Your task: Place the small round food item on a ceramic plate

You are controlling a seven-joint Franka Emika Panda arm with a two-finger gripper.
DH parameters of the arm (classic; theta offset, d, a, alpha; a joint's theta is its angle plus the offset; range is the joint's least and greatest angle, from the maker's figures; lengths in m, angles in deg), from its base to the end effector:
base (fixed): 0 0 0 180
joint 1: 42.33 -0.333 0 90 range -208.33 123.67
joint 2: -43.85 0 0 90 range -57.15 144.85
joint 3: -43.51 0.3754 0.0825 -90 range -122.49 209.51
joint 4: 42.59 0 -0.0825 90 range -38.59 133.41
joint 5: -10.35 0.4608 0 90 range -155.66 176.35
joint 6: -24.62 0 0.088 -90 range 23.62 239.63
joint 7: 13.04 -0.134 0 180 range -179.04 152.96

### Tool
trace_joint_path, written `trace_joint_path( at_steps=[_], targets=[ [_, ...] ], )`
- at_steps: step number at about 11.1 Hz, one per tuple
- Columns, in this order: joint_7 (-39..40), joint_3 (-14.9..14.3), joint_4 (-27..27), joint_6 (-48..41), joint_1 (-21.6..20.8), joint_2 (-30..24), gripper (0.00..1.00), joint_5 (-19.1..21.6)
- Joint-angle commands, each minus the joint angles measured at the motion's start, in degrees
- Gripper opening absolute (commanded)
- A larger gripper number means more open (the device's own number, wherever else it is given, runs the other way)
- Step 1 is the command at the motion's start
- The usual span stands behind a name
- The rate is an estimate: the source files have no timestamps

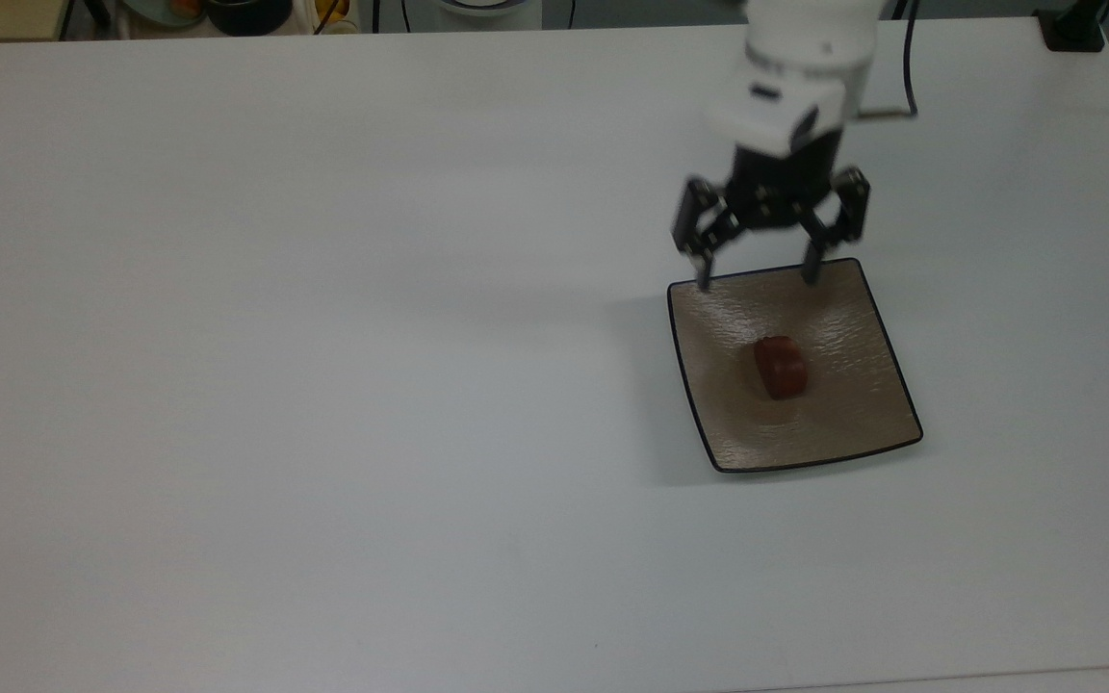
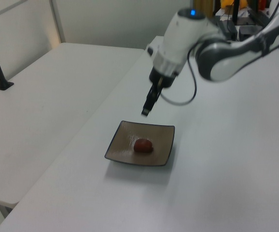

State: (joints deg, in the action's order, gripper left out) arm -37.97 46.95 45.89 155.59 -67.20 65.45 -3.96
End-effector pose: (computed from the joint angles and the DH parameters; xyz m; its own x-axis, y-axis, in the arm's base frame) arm 0.7181 0.3671 0.4786 0.9005 0.1738 0.3985 0.1692 -0.9845 0.0471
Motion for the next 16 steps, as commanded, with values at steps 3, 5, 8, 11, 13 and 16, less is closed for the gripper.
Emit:
trace_joint_path(
  at_steps=[3, 5, 8, 11, 13, 16],
  targets=[
    [-1.3, -0.4, 3.0, -27.7, 7.3, -18.3, 1.0, 9.0],
    [-1.2, -0.5, 3.2, -34.4, 11.3, -22.5, 1.0, 11.4],
    [1.6, -0.5, 6.7, -37.4, 16.0, -26.4, 1.0, 16.2],
    [9.9, -0.5, 8.8, -35.6, 16.3, -27.1, 1.0, 16.2],
    [20.3, -0.5, 9.3, -33.6, 17.7, -27.1, 1.0, 16.8],
    [27.3, -0.8, 9.3, -32.1, 18.3, -27.0, 1.0, 18.3]
  ],
)
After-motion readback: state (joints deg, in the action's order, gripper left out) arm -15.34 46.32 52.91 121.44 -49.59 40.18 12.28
